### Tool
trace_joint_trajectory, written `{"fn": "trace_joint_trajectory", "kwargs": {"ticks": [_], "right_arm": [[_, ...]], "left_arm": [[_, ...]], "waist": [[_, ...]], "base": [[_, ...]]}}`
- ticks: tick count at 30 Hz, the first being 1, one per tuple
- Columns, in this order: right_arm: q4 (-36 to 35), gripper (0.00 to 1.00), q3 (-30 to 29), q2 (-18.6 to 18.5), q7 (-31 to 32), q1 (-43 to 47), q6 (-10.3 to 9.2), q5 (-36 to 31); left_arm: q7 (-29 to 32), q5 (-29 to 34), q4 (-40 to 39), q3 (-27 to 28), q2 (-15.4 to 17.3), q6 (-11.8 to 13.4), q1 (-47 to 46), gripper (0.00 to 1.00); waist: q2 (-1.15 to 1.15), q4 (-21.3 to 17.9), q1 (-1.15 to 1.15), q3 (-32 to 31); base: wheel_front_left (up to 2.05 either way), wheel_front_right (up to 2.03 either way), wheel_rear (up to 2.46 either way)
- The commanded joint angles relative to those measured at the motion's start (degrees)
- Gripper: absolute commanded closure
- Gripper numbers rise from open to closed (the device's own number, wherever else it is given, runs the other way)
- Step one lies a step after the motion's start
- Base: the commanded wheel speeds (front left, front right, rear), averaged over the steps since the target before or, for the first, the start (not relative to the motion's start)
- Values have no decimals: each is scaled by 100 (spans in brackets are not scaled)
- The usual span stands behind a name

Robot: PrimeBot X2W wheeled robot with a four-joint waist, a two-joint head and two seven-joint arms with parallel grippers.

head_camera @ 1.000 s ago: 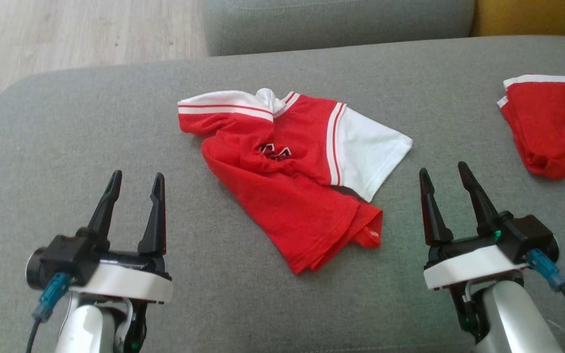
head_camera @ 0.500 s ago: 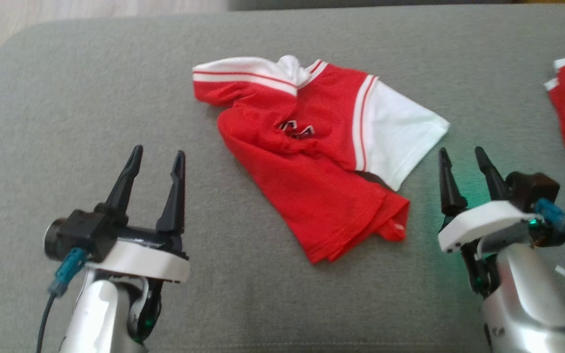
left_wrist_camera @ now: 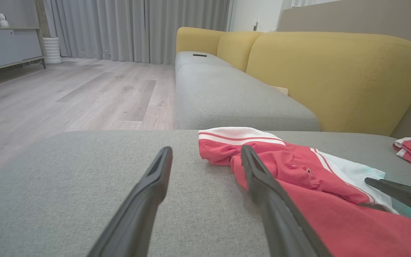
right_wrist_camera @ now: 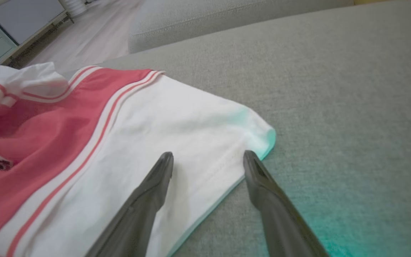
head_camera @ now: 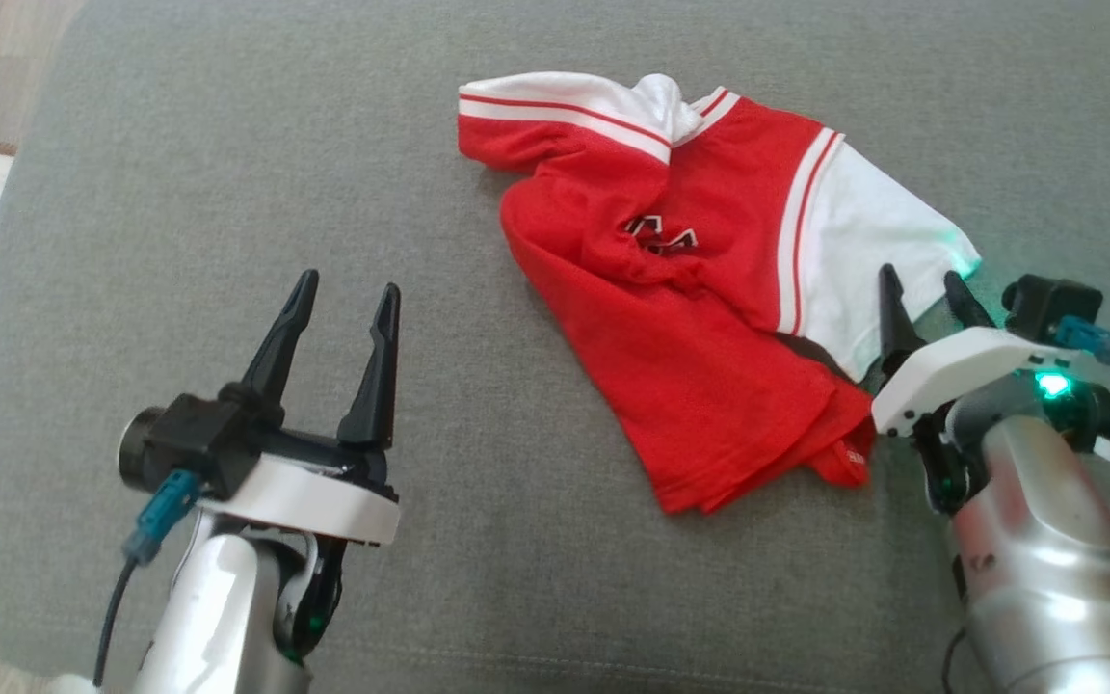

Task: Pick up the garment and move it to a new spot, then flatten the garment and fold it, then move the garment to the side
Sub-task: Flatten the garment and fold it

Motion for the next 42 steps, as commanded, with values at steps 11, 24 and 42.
{"fn": "trace_joint_trajectory", "kwargs": {"ticks": [11, 24, 42], "right_arm": [[109, 100, 77, -633, -343, -842, -5, -915], [-3, 100, 574, -2413, -85, -2504, -5, -1964], [827, 0, 963, -1813, -779, -3237, -5, -1945]], "left_arm": [[-31, -100, -165, 25, 37, 52, -234, 0], [-31, -295, -279, -270, 37, 149, -497, 0], [-32, -273, -294, -165, 37, 237, -543, 0]], "waist": [[0, 126, -1, 15], [0, 505, -1, 312], [0, 268, -1, 178]], "base": [[0, 0, 0], [0, 0, 0], [0, 0, 0]]}}
